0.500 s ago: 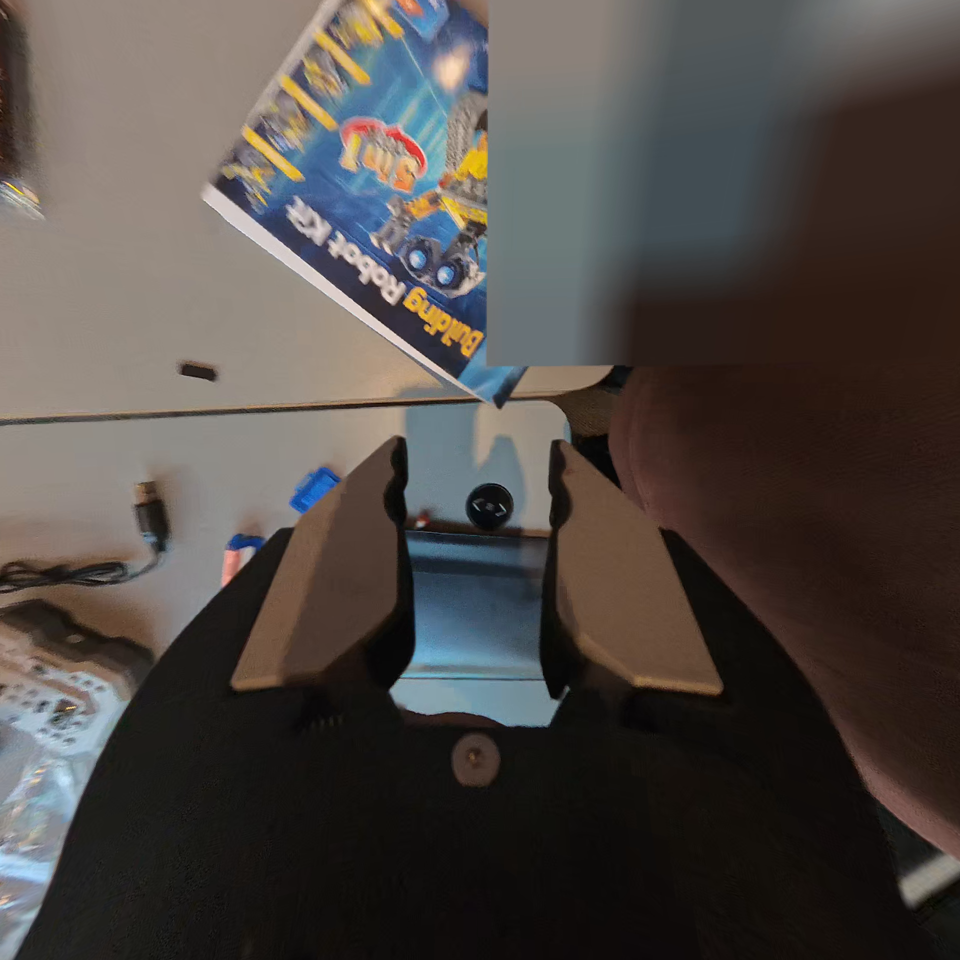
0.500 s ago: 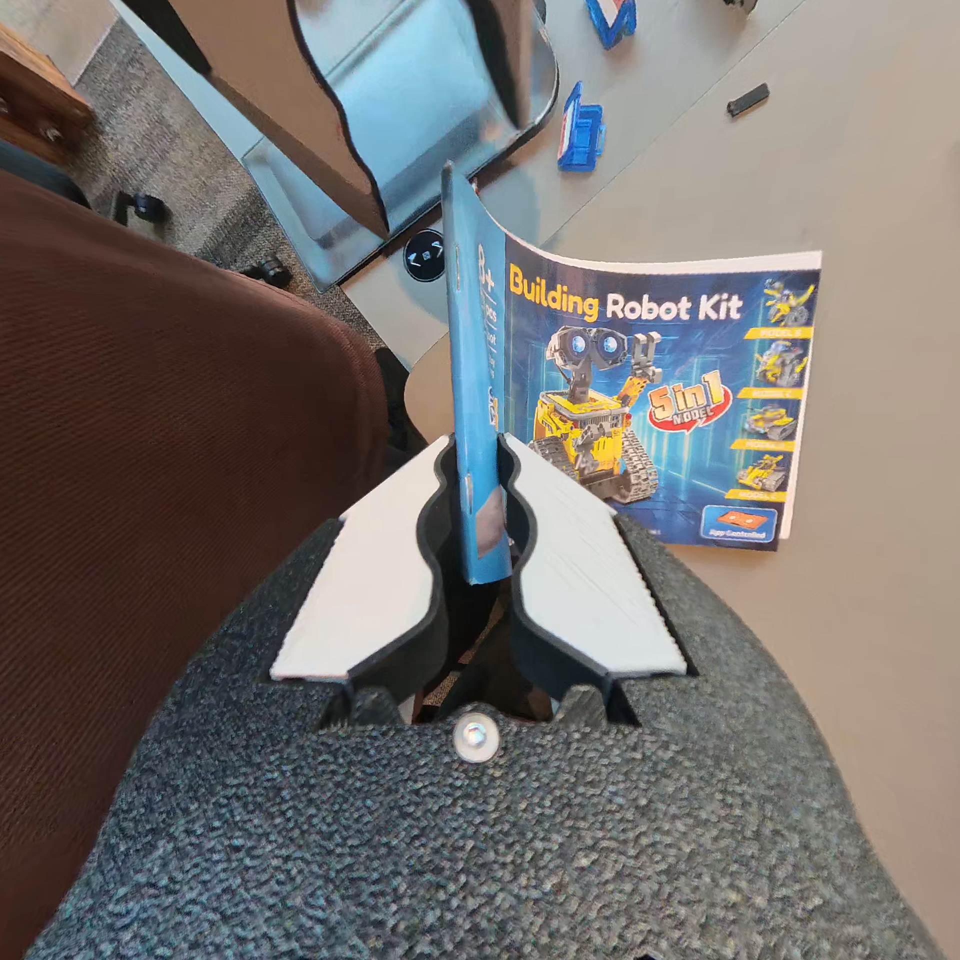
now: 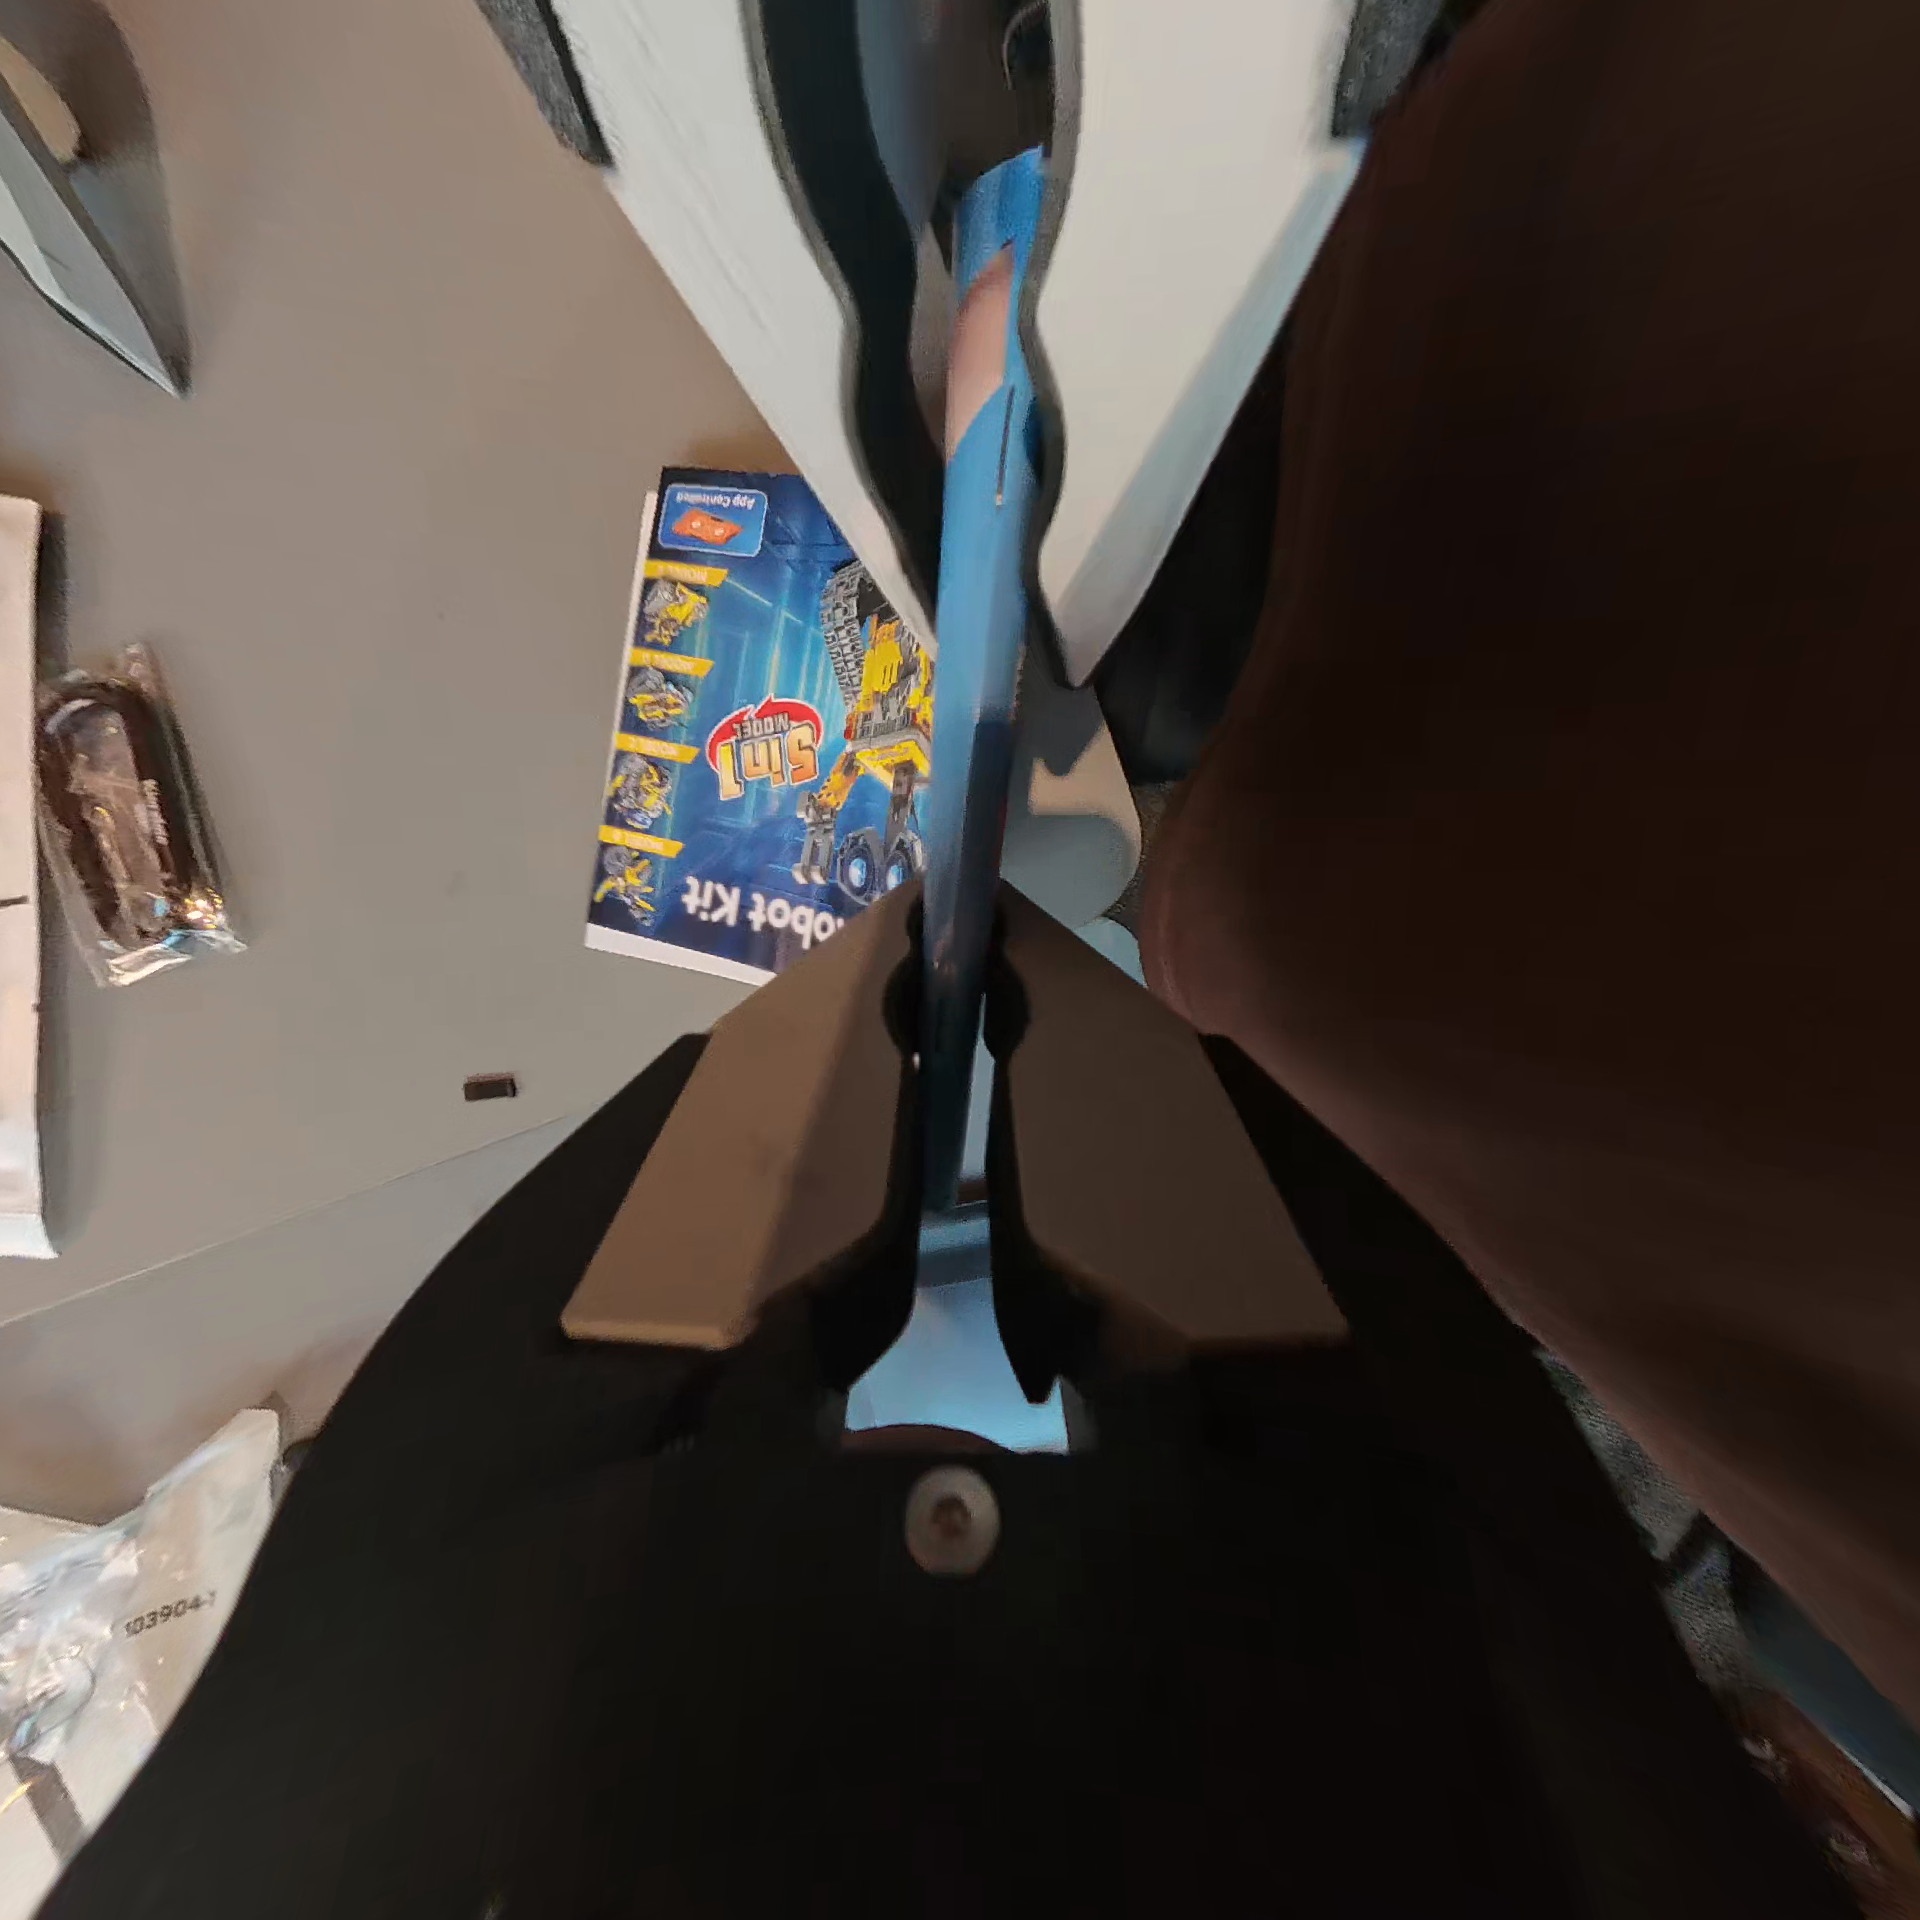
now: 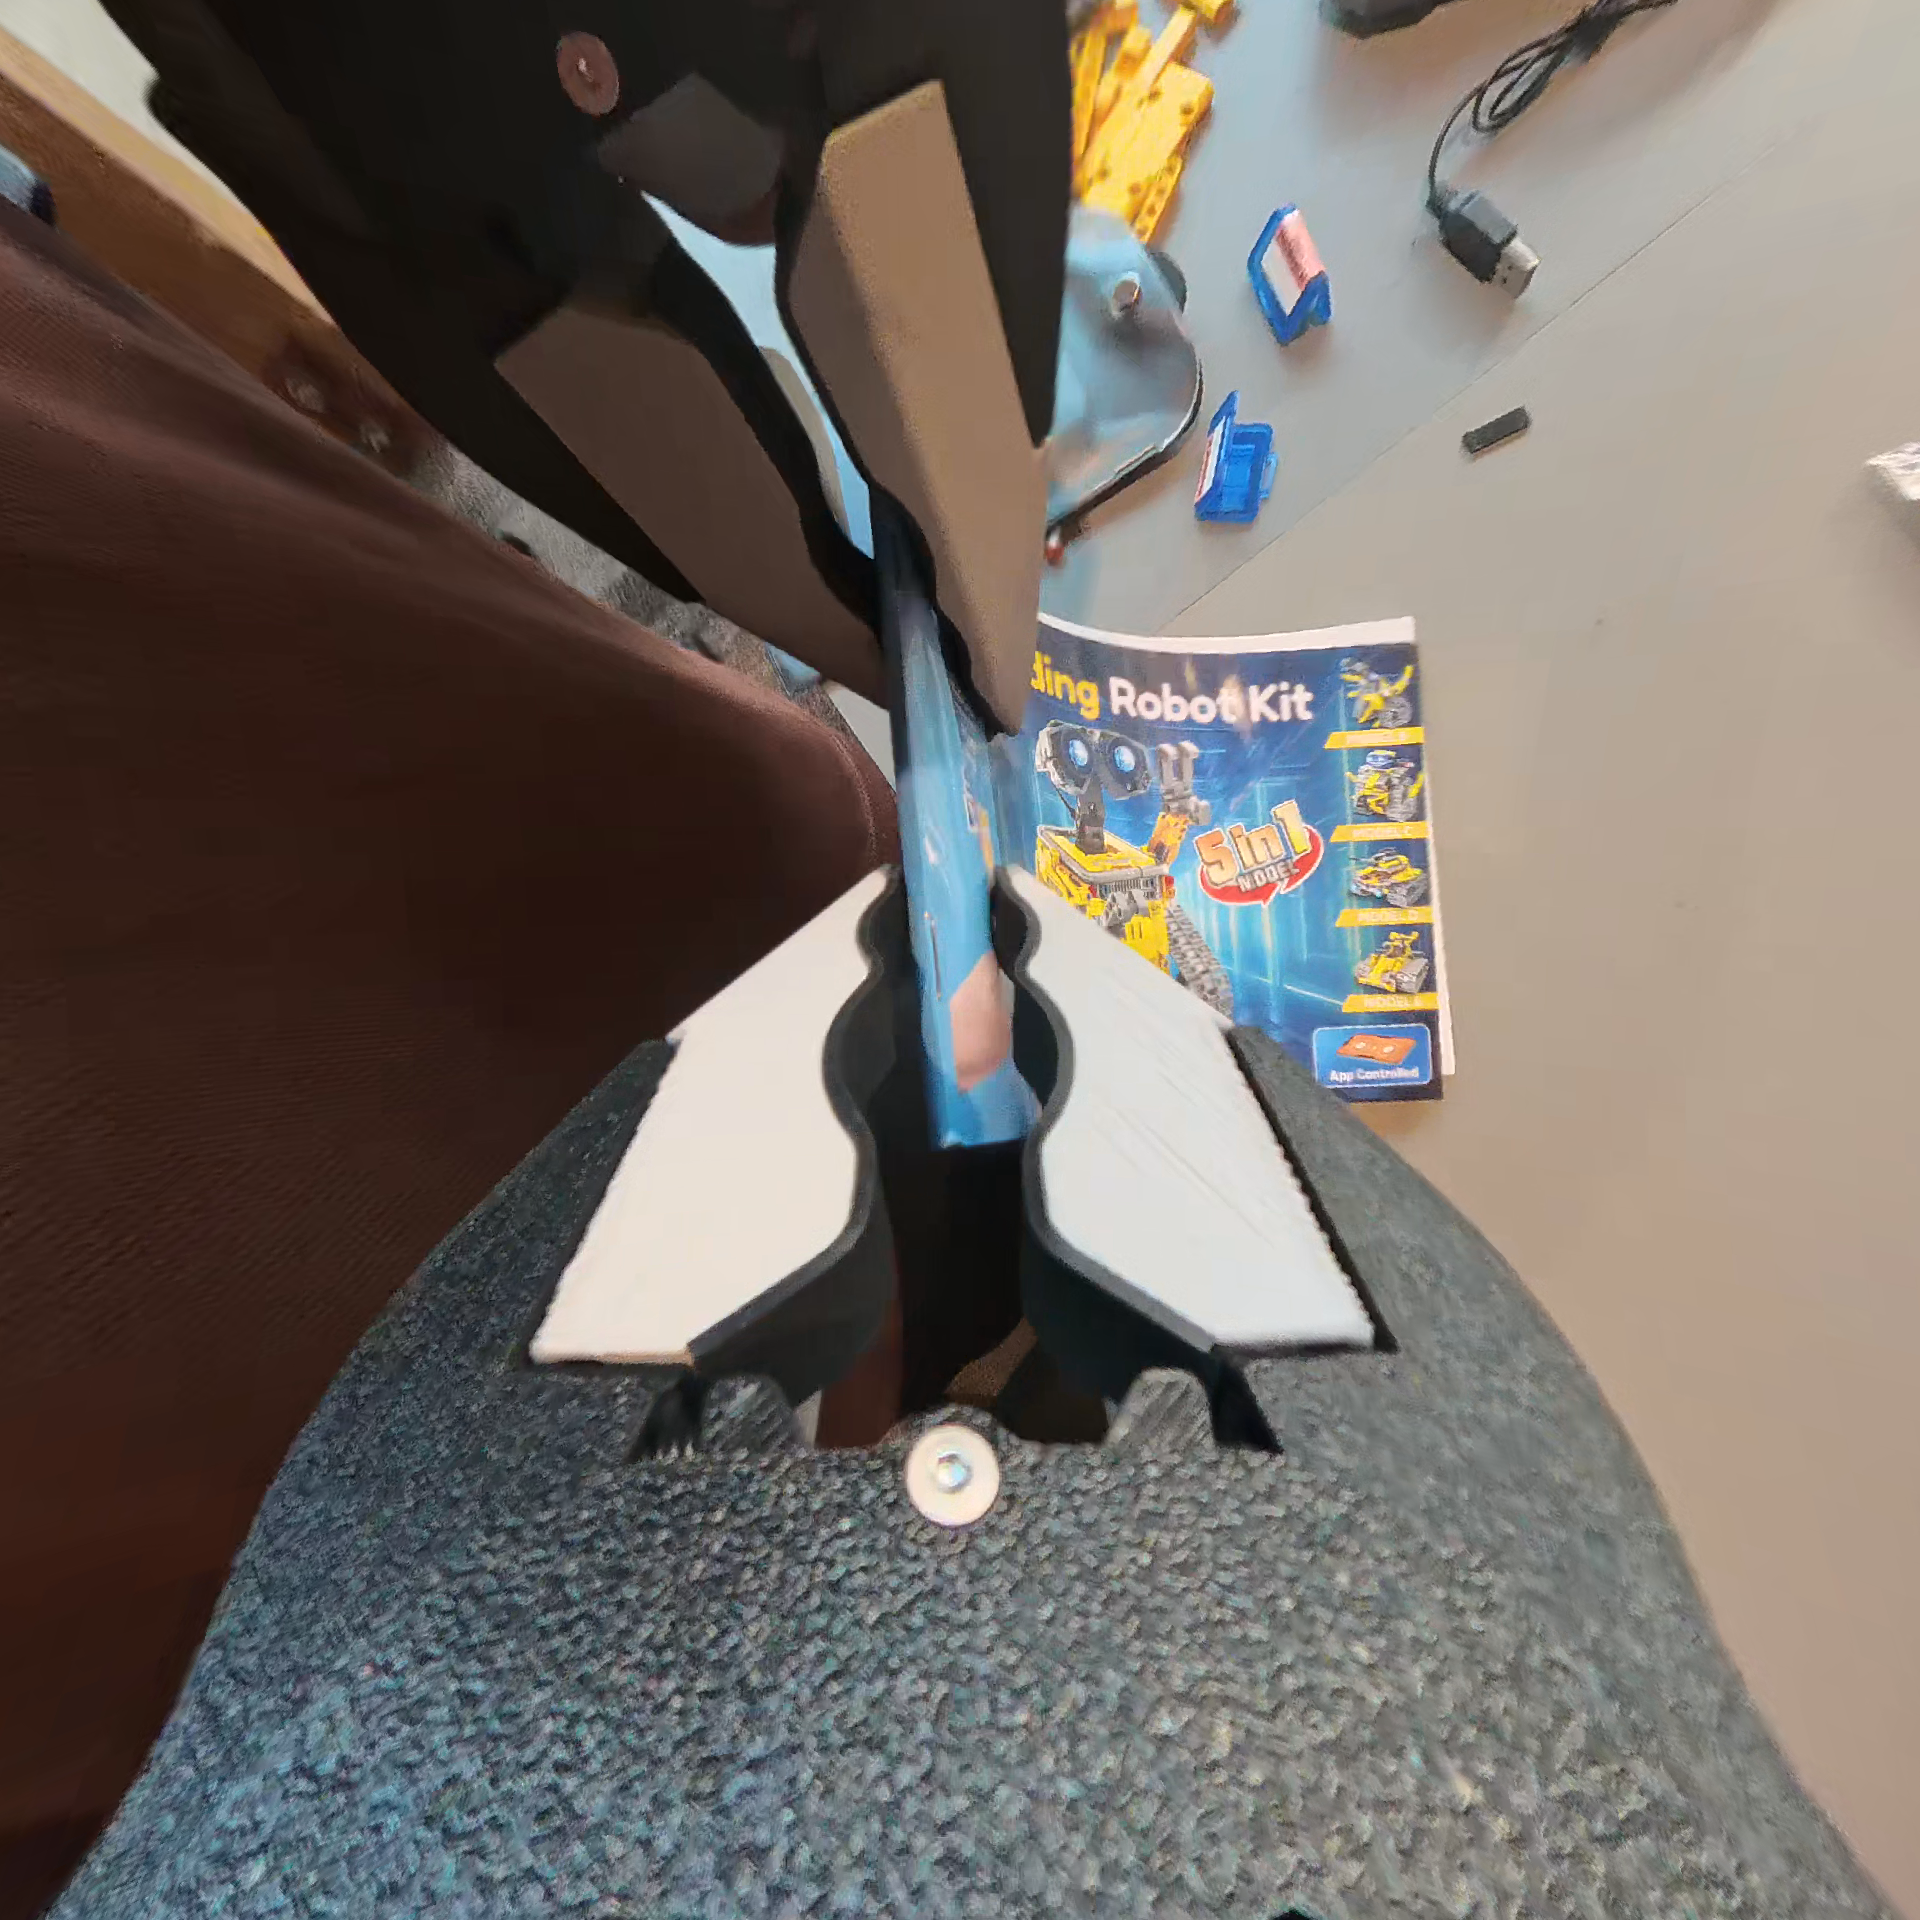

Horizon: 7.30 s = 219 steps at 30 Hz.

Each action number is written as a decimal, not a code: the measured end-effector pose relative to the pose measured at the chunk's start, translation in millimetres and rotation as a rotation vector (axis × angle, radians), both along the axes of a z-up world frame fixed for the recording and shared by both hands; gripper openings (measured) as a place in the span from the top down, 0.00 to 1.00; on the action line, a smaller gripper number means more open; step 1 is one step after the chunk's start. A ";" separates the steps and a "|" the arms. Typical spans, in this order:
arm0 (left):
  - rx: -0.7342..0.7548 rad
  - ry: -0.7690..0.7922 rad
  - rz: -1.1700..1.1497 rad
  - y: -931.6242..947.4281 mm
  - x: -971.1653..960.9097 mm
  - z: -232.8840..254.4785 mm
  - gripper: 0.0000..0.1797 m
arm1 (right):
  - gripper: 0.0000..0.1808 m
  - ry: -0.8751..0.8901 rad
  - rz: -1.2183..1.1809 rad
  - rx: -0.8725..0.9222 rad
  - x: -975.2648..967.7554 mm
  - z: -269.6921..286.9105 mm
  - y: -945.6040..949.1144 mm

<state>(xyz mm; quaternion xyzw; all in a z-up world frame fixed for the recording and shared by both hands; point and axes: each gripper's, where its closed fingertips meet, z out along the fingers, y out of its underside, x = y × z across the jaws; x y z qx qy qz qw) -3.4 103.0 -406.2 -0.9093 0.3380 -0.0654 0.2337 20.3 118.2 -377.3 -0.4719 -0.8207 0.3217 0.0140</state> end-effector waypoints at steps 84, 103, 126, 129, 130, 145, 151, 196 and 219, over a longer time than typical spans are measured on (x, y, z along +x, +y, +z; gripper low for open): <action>0.554 -0.223 0.231 39.0 -55.5 192.5 0.99 | 0.96 0.268 -0.165 -0.133 -47.4 101.6 71.1; 0.375 -0.364 0.238 24.1 -43.9 166.0 0.92 | 0.98 0.273 -0.126 0.123 -39.8 87.8 71.0; 0.474 -0.273 0.333 18.9 -57.5 159.8 0.98 | 0.80 0.242 -0.280 -0.026 -35.4 82.3 106.1; 0.462 -0.292 0.407 22.1 -66.5 157.1 0.98 | 0.80 0.207 -0.374 -0.075 -36.1 78.0 116.0; 0.458 -0.288 0.439 23.2 -70.7 155.1 0.98 | 0.80 0.194 -0.414 -0.107 -36.9 77.2 119.0; 0.383 -0.650 0.499 45.3 -40.2 172.3 0.98 | 0.66 0.247 -0.341 -0.340 -62.2 98.5 65.6; 0.380 -0.726 0.361 38.7 -21.9 185.6 0.98 | 0.69 0.241 -0.258 -0.373 -59.7 99.5 40.3; 0.547 0.399 0.354 70.9 -80.0 60.2 0.99 | 0.65 -0.251 -0.717 -0.801 -33.1 49.1 49.5; 0.246 0.215 0.172 27.0 -17.7 -30.0 0.82 | 0.95 -0.356 -0.694 -0.835 -27.0 -3.4 38.0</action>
